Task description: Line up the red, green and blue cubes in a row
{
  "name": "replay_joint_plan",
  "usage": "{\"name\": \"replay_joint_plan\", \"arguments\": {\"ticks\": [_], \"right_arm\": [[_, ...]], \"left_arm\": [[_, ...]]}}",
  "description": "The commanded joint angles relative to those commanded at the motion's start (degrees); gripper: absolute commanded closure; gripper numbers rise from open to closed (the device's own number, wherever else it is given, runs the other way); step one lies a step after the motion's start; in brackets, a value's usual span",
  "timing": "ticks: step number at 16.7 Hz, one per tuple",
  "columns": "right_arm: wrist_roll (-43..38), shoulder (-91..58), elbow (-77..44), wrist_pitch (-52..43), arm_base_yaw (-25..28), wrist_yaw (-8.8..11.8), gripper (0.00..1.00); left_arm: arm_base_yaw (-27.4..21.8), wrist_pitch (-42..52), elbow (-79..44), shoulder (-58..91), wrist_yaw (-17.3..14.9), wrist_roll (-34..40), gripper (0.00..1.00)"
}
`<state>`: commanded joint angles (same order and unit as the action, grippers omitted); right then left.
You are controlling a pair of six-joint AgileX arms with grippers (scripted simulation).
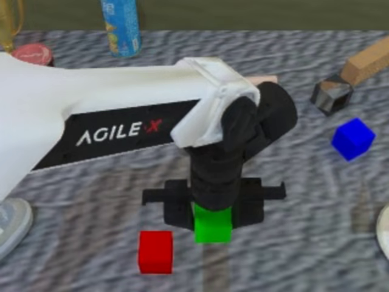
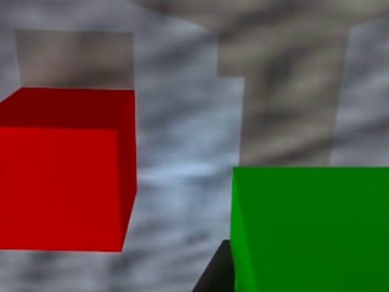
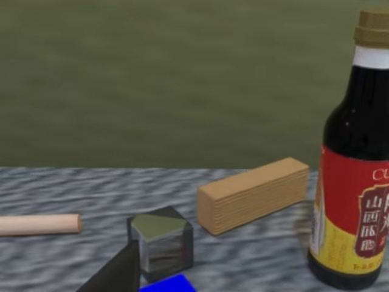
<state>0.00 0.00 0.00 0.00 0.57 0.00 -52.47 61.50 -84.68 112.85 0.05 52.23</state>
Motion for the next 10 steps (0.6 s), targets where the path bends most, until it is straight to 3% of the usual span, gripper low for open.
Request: {"name": "replay_joint_plan", "arguments": {"ticks": [4,10], "right_arm": [[0.00,0.00,0.00,0.00,0.00,0.00,0.00],[0.00,0.00,0.00,0.00,0.00,0.00,0.00]], "left_arm": [[0.27,-2.24,1.47,1.07,-0.04,-0.24,1.00],[0.23,-13.89,8.32,5.42,-0.05,-0.27,1.00]]}}
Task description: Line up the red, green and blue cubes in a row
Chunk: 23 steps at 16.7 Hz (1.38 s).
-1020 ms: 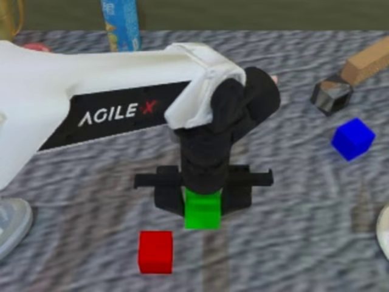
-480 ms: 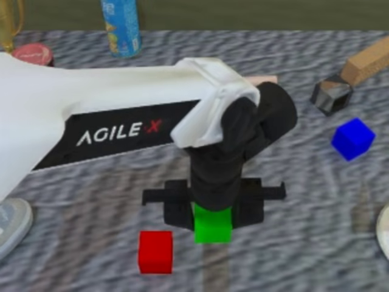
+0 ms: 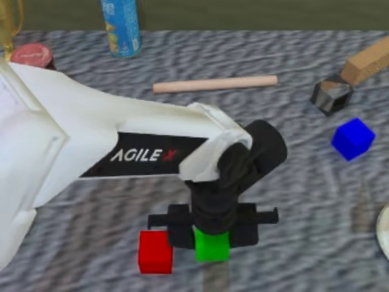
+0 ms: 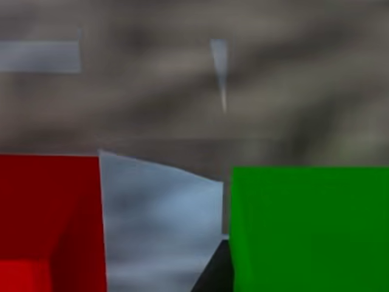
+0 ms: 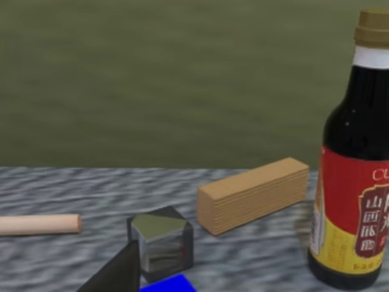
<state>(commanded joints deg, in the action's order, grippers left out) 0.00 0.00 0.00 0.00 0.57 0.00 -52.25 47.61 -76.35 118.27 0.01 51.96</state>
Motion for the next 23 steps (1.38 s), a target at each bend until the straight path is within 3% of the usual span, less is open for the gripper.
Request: {"name": "replay_joint_plan", "arguments": {"ticks": [4,17,23], "right_arm": [[0.00,0.00,0.00,0.00,0.00,0.00,0.00],[0.00,0.00,0.00,0.00,0.00,0.00,0.00],[0.00,0.00,0.00,0.00,0.00,0.00,0.00]], "left_arm": [[-0.03,-0.43,0.32,0.26,0.01,0.00,1.00],[-0.03,-0.43,0.32,0.26,0.01,0.00,0.02],[-0.03,-0.43,0.32,0.26,0.01,0.00,0.00]]}}
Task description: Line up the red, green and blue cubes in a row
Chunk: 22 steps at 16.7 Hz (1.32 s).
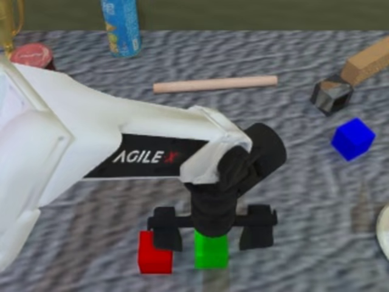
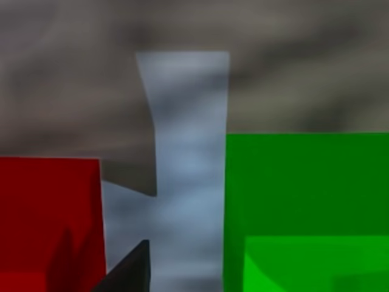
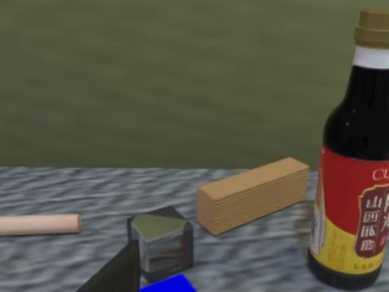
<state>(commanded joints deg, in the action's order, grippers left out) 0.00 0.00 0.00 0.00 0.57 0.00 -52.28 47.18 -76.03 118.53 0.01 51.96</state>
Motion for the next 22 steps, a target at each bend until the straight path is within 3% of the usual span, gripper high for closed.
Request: {"name": "replay_joint_plan", "arguments": {"ticks": [5,12,18,22], "right_arm": [[0.00,0.00,0.00,0.00,0.00,0.00,0.00],[0.00,0.00,0.00,0.00,0.00,0.00,0.00],[0.12,-0.58,-0.57,-0.39,0.08,0.03,0.00],[1.83,-8.85,-8.76,-5.60,0.71,0.17,0.00]], "left_arm": [[0.00,1.00,-0.80,-0.38,0.00,0.03,0.00],[1.00,13.94,-8.35,-5.46,0.03,0.22,0.00],[1.03,13.85,-8.02,-6.05,0.09,0.11,0.00],[5.27,9.39,-1.43,-13.78,0.63,-1.13,0.00]]}}
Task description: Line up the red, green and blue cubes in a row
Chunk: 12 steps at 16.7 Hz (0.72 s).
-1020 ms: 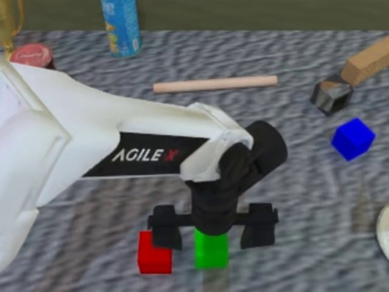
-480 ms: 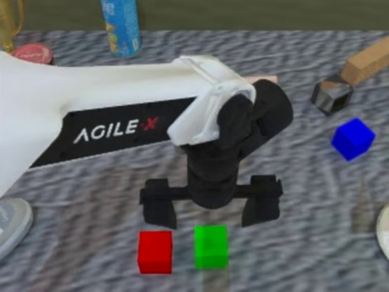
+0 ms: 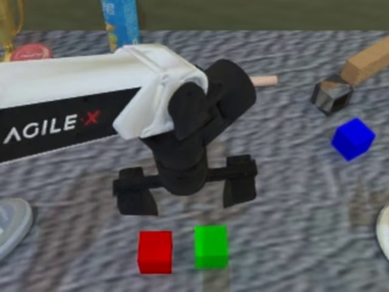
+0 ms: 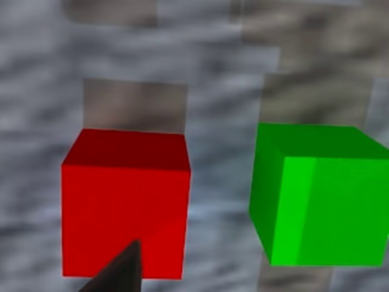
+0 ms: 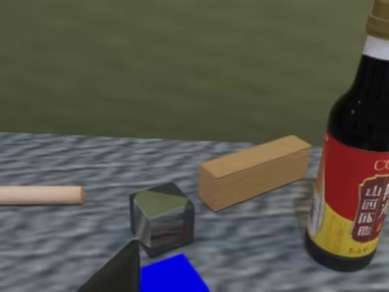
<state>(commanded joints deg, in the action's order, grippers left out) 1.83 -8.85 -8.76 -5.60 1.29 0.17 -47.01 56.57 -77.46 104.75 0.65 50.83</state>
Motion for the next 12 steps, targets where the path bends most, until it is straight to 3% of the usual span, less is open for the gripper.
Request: {"name": "replay_joint_plan", "arguments": {"ticks": [6,12], "right_arm": [[5.31,-29.74,-25.84,-16.12,1.24,-0.32,0.00],[12.02,-70.30,-55.70,-36.50,3.01,-0.68,0.00]], "left_arm": [[13.43,-13.39,20.89,-27.38,0.57,-6.08,0.00],[29.39,-30.61,47.76,-62.48,0.70,-20.32,0.00]]}}
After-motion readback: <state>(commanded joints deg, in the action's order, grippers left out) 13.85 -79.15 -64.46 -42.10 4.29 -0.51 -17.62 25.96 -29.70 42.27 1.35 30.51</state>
